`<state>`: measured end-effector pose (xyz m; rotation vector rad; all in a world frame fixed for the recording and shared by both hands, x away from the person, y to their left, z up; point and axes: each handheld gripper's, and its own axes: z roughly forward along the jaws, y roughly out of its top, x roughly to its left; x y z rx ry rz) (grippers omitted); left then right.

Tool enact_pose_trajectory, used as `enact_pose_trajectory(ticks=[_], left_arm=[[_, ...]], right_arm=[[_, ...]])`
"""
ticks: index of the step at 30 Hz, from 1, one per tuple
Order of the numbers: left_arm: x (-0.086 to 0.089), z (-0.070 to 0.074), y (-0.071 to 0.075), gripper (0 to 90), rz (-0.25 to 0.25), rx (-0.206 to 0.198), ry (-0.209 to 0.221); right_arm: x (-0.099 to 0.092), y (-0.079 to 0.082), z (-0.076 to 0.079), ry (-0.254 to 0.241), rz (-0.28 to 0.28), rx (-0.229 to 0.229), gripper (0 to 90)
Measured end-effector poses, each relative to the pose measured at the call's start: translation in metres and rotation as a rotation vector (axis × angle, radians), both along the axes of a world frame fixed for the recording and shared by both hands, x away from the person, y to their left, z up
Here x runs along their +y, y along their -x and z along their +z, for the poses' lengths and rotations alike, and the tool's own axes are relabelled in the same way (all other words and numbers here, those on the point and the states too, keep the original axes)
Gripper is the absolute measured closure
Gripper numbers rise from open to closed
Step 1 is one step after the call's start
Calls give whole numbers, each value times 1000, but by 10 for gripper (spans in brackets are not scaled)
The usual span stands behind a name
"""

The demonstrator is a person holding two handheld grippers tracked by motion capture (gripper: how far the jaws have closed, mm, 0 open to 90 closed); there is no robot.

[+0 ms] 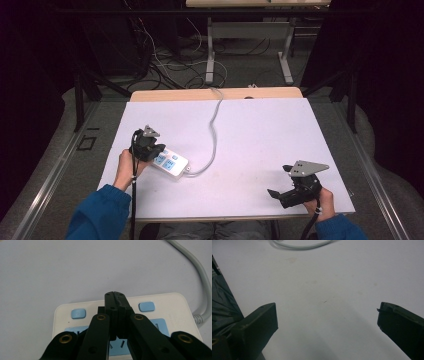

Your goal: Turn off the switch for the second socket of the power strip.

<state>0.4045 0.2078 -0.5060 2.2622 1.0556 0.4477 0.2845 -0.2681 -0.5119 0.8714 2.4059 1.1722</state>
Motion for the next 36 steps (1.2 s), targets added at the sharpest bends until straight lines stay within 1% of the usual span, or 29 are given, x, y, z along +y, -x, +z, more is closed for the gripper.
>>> enact_pose_trajectory(ticks=[1, 2, 5, 8, 9, 10, 11, 12, 13, 14, 15, 16, 17, 18, 19, 20, 21, 22, 29, 30, 31, 32, 35, 36], left_arm=[[0, -2, -1, 900, 1, -12, -2], [-1, -3, -1, 900, 1, -7, -8], [-1, -7, -3, 900, -1, -10, -7], [-1, -11, -4, 900, 7, -3, -7], [0, -10, -4, 900, 3, 9, -11], [1, -10, -5, 900, -1, 20, -15], [0, -12, -5, 900, 8, 4, -10], [0, -13, -5, 900, 10, -6, -4], [0, -13, -5, 900, -2, 9, -10], [-1, -15, -5, 900, 1, -5, -6], [-1, -16, -6, 900, 2, -3, -13], [-1, -16, -6, 900, -5, 10, -15], [-2, -18, -6, 900, -2, 4, -12], [-3, -19, -7, 900, -1, -1, -11], [-3, -19, -7, 900, -2, -2, -12], [-3, -19, -7, 900, -3, -4, -14], [-3, -19, -7, 900, -2, -5, -17], [-3, -19, -7, 900, -8, -7, -16], [-3, -19, -8, 900, -9, -3, -10], [-2, -18, -8, 900, -19, 15, -14], [-3, -19, -8, 900, -10, -4, -11], [-3, -19, -8, 900, -11, -4, -11], [-2, -20, -8, 900, -14, -6, -8], [-2, -20, -8, 900, -14, -7, -7]], right_arm=[[1, 0, 0, -8, -2, -11, 24], [1, 0, 0, -8, -2, -11, 24], [0, 0, -1, -8, -2, -8, 24], [0, 0, -1, -12, -5, -11, 25], [-1, -1, 0, 4, 6, -1, 25], [0, 0, -1, -9, -3, -8, 25], [0, 0, 0, 1, 0, 0, 25], [0, 0, 0, -9, -1, -8, 25], [0, 1, 0, -9, -4, -7, 25], [0, 1, 0, -7, -5, -9, 25], [0, 1, 0, -11, -3, -6, 25], [0, 0, 0, -6, -5, -10, 25], [0, 0, -1, -8, -6, -12, 26], [0, 0, 0, -1, -1, 0, 26], [0, 0, -1, -10, -5, -9, 26], [0, 0, -1, -9, -1, -11, 26], [0, 0, 0, 2, 1, 1, 26], [0, 0, -1, -6, -4, -8, 26], [0, 0, -1, -8, -6, -11, 27], [0, 0, 0, 1, -1, 1, 27], [0, 0, 0, -2, -2, -3, 27], [0, 0, 0, 9, 1, 4, 27], [0, 1, 0, 3, 0, 1, 27], [1, 0, -1, -5, -5, -7, 27]])
